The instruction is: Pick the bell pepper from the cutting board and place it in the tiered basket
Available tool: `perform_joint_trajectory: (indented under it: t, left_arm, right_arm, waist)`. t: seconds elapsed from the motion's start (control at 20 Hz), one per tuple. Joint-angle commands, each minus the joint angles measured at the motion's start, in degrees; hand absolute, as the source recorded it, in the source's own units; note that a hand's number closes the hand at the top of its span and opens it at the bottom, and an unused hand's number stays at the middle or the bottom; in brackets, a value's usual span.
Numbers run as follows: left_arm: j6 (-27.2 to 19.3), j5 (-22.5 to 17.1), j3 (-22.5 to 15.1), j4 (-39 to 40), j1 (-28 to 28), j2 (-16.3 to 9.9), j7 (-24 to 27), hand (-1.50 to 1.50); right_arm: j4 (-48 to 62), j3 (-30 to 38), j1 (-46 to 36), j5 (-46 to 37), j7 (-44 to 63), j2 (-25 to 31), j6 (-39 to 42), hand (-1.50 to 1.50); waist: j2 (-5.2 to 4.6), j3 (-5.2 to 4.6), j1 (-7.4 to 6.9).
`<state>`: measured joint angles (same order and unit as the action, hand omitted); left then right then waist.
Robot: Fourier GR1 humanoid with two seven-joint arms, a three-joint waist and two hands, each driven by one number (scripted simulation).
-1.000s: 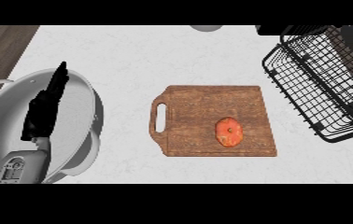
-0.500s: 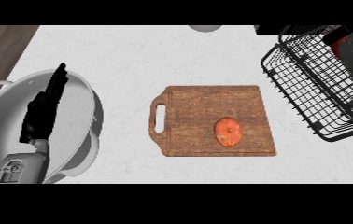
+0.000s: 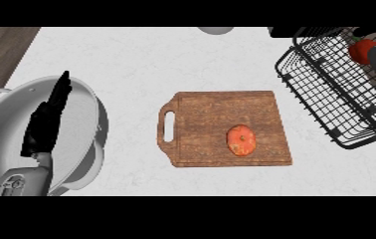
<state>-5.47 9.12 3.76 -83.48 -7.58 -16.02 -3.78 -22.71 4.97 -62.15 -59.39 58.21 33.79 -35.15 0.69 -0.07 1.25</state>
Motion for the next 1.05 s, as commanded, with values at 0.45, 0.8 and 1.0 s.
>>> perform_joint_trajectory:
  t: [0.45, 0.8, 1.0]
  left_arm:
    - [-0.8, 0.0, 2.2, 1.3, 3.2, -0.4, 1.4, 0.00]
    - [-0.6, -1.2, 4.3, -0.6, 5.7, -1.6, -0.3, 0.00]
    - [-0.4, -1.2, 4.4, -1.6, 7.8, -1.8, 0.8, 0.00]
  right_arm:
    - [-18.5, 3.7, 4.4, -4.0, 18.1, -0.2, -1.4, -1.50]
    - [-31.2, 6.4, 14.0, -3.0, 15.8, -3.8, 0.1, -1.50]
    - [-40.5, 7.0, 18.7, -3.0, 13.7, -5.7, 0.8, -1.50]
  waist:
    - [1.57, -0.17, 3.75]
    - [2.96, -0.15, 6.67]
    - [3.45, -0.20, 7.41]
